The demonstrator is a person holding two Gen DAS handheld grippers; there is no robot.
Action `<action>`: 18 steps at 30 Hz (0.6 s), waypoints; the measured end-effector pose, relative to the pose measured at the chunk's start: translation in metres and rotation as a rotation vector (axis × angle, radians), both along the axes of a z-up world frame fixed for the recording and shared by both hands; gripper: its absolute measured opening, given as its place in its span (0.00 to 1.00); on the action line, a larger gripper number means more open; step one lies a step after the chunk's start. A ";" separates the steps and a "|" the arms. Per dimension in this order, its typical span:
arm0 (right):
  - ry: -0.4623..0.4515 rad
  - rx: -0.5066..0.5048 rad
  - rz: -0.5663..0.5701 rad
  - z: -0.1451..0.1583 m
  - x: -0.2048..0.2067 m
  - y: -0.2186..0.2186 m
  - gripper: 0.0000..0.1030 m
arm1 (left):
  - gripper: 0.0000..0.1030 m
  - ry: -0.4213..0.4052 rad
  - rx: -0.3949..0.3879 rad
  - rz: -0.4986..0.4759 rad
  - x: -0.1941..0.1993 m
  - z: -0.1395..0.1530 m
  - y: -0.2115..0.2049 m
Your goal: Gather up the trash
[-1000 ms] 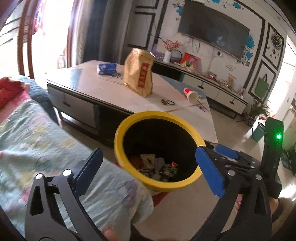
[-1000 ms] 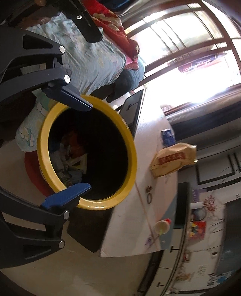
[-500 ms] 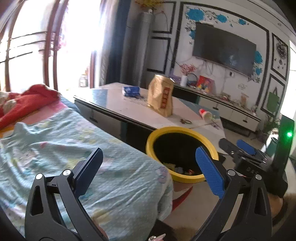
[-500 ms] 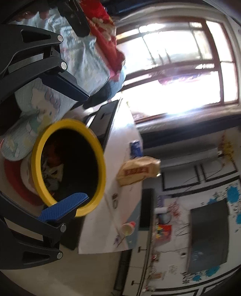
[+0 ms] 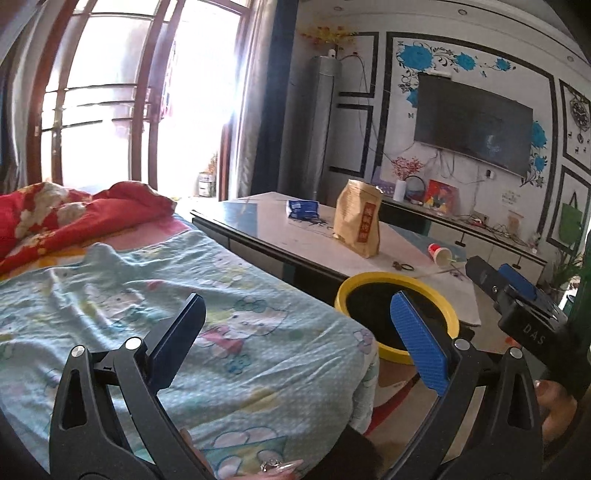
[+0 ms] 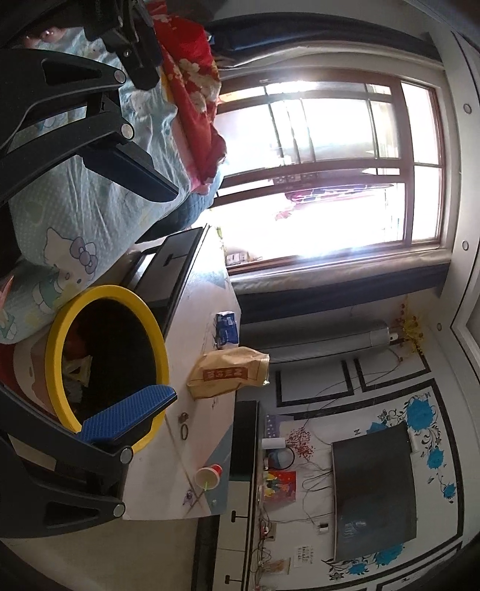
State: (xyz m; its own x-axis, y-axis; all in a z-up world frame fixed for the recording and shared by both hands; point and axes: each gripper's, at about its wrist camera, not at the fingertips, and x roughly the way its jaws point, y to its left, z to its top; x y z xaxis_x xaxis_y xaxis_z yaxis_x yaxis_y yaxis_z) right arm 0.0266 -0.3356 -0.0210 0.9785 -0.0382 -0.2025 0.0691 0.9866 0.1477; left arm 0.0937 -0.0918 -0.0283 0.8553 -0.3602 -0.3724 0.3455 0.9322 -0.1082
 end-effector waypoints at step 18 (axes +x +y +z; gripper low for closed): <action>0.005 -0.050 0.026 -0.001 -0.002 0.020 0.94 | 0.89 -0.012 -0.012 0.029 -0.009 0.002 0.009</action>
State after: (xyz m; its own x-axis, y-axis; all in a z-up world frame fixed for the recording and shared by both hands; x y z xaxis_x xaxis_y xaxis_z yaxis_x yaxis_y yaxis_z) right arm 0.0250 -0.3159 -0.0224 0.9783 -0.0228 -0.2059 0.0439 0.9942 0.0982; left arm 0.0845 -0.0825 -0.0266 0.8698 -0.3394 -0.3580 0.3194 0.9405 -0.1157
